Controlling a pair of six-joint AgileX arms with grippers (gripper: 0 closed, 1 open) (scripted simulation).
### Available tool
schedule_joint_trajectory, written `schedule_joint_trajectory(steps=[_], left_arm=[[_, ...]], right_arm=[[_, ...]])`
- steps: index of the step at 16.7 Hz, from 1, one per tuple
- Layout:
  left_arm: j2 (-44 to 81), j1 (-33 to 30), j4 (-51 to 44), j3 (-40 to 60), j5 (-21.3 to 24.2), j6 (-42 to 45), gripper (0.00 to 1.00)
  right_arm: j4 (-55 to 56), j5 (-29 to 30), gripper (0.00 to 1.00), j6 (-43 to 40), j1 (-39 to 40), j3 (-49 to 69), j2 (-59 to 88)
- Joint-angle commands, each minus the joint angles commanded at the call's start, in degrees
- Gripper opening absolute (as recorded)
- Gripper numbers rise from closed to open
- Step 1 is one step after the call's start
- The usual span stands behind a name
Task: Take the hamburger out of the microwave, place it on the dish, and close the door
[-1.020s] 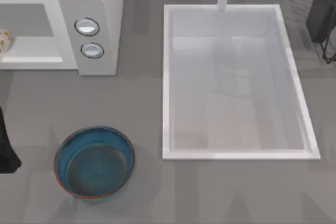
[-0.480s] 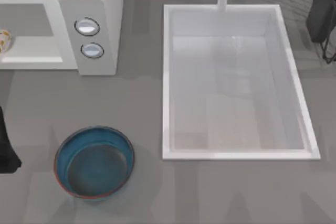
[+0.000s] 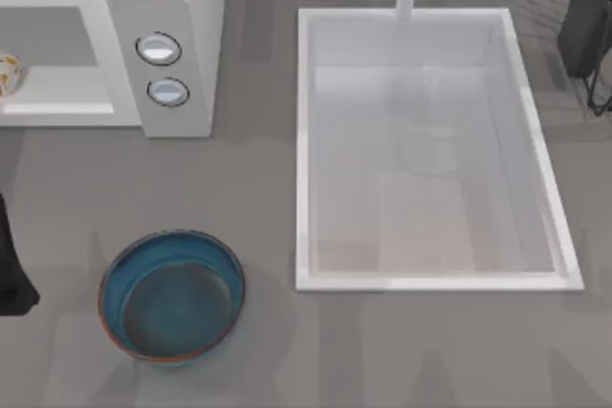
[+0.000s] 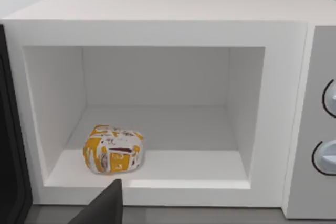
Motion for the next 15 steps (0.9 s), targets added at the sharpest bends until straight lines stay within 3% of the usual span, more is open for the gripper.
schedule_joint_trajectory(steps=[9, 15], left_arm=[[1.6, 0.2, 0.7, 0.7, 0.2, 0.1, 1.00], [19.5, 1.9, 8.7, 8.0, 2.1, 0.8, 1.00]], right_arm=[[0.0, 0.0, 1.00, 0.0, 0.0, 0.0, 0.0], [0.0, 0.0, 1.00, 0.0, 0.0, 0.0, 0.0]])
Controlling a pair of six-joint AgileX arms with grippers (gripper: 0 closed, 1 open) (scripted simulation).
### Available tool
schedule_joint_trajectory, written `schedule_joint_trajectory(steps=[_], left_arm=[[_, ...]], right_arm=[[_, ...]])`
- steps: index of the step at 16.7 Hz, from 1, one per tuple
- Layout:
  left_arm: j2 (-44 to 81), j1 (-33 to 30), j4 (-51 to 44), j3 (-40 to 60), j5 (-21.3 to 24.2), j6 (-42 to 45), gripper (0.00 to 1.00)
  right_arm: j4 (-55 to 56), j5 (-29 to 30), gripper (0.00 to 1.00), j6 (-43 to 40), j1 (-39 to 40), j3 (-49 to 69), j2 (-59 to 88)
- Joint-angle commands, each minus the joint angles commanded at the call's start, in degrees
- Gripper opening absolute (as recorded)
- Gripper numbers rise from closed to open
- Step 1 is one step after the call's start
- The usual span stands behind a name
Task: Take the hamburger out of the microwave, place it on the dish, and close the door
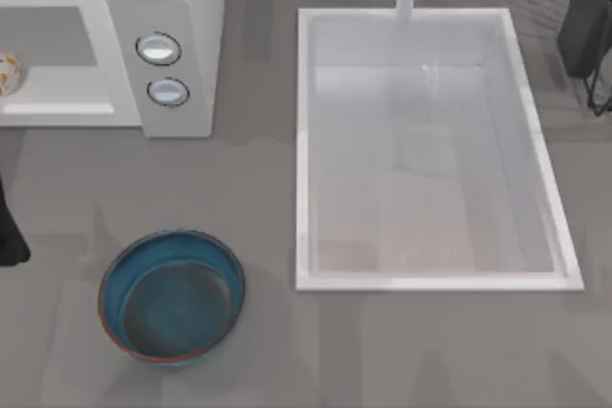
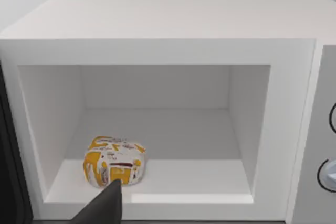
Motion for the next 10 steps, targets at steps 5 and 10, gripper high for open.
schedule_joint_trajectory(steps=[5, 10], left_arm=[[25.3, 2.5, 11.3, 10.4, 2.8, 1.1, 1.00], [55.0, 5.4, 24.4, 22.5, 6.0, 2.3, 1.00]], right_arm=[[0.0, 0.0, 1.00, 0.0, 0.0, 0.0, 0.0], [0.0, 0.0, 1.00, 0.0, 0.0, 0.0, 0.0]])
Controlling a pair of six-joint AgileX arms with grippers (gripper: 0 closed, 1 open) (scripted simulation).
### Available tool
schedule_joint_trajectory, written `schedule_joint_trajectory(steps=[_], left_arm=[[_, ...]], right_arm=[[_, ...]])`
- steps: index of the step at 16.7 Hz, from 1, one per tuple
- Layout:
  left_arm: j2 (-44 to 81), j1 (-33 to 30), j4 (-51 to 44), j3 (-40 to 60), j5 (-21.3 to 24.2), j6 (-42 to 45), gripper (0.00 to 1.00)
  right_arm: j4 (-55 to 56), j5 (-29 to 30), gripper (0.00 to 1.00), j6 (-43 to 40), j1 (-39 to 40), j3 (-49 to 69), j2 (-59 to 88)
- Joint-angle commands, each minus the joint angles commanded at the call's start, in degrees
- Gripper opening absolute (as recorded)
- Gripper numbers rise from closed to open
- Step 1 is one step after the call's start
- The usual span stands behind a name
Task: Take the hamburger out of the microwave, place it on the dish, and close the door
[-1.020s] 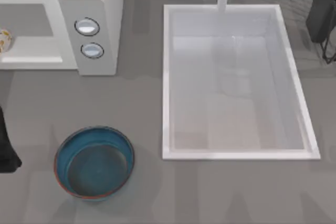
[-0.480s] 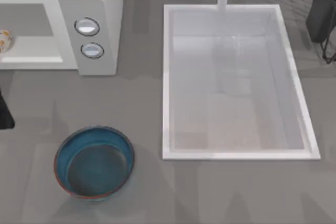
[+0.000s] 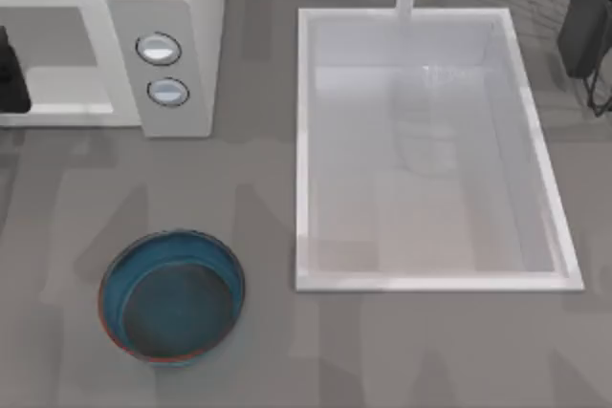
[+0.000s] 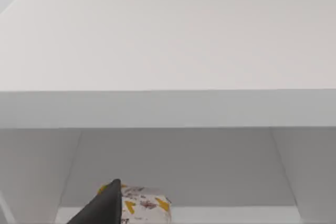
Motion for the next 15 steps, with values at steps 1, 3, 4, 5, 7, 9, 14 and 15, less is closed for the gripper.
schedule_joint_trajectory(steps=[1, 3, 4, 5, 7, 9, 14, 15], left_arm=[[6.0, 0.6, 2.7, 2.5, 0.7, 0.3, 1.00], [17.9, 1.7, 7.9, 7.3, 1.9, 0.8, 1.00], [23.6, 2.3, 10.5, 9.7, 2.6, 1.0, 1.00], [29.1, 2.8, 12.9, 11.9, 3.2, 1.2, 1.00], [39.6, 3.9, 17.6, 16.2, 4.3, 1.7, 1.00], [48.8, 4.8, 21.7, 20.0, 5.3, 2.1, 1.00], [64.8, 6.3, 28.8, 26.5, 7.0, 2.8, 1.00], [66.4, 6.5, 29.5, 27.2, 7.2, 2.8, 1.00]], right_arm=[[0.0, 0.0, 1.00, 0.0, 0.0, 0.0, 0.0], [0.0, 0.0, 1.00, 0.0, 0.0, 0.0, 0.0], [0.0, 0.0, 1.00, 0.0, 0.0, 0.0, 0.0], [0.0, 0.0, 1.00, 0.0, 0.0, 0.0, 0.0], [0.0, 0.0, 1.00, 0.0, 0.0, 0.0, 0.0], [0.0, 0.0, 1.00, 0.0, 0.0, 0.0, 0.0], [0.0, 0.0, 1.00, 0.0, 0.0, 0.0, 0.0], [0.0, 0.0, 1.00, 0.0, 0.0, 0.0, 0.0]])
